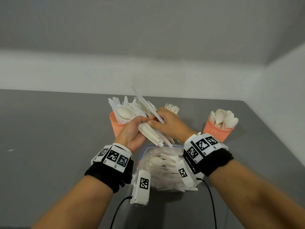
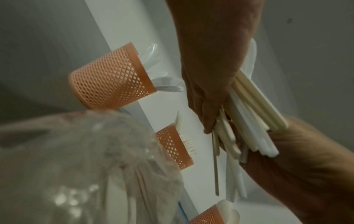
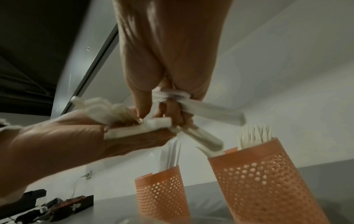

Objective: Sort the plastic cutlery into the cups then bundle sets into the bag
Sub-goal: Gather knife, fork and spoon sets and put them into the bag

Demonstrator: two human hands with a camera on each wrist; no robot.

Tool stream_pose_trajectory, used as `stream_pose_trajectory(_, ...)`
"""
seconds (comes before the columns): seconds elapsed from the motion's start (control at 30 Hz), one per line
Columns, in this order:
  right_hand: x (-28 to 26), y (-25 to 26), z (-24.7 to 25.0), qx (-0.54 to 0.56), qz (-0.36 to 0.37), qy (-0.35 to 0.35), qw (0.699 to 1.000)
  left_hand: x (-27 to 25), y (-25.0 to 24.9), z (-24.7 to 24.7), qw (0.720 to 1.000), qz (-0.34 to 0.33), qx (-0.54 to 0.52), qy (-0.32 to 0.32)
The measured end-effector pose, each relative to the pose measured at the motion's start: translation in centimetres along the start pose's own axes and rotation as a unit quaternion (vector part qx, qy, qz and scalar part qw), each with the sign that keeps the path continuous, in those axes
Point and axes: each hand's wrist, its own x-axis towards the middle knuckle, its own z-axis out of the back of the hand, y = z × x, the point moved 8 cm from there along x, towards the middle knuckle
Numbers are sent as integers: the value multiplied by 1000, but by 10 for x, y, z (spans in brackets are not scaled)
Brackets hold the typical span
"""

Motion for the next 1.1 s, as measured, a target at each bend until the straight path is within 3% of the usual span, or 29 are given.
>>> stream_pose_trajectory(0.13, 2, 5, -8, -50, -1, 48, 998, -1, -5, 10, 999, -22, 22, -29)
stream_pose_trajectory(0.43, 23, 18, -26, -40, 3, 20, 999, -4, -26, 27, 994, -74, 47, -59)
stream_pose_trajectory(0.6, 38, 14, -21, 127, -52, -31, 990, -4, -37, 53, 991, -45, 60, -107)
stream_pose_trajectory(0.77, 63, 13, -23, 286, -62, -61, 954, -12, -75, 83, 980, -118, 52, -149)
stream_pose_trajectory(0.97, 97, 14, -47, 374, -53, -103, 920, -18, -94, 115, 971, -128, 86, -184)
stream_pose_trajectory(1.1, 115, 25, -60, 345, -23, -113, 931, -16, -90, 122, 973, -99, 110, -180)
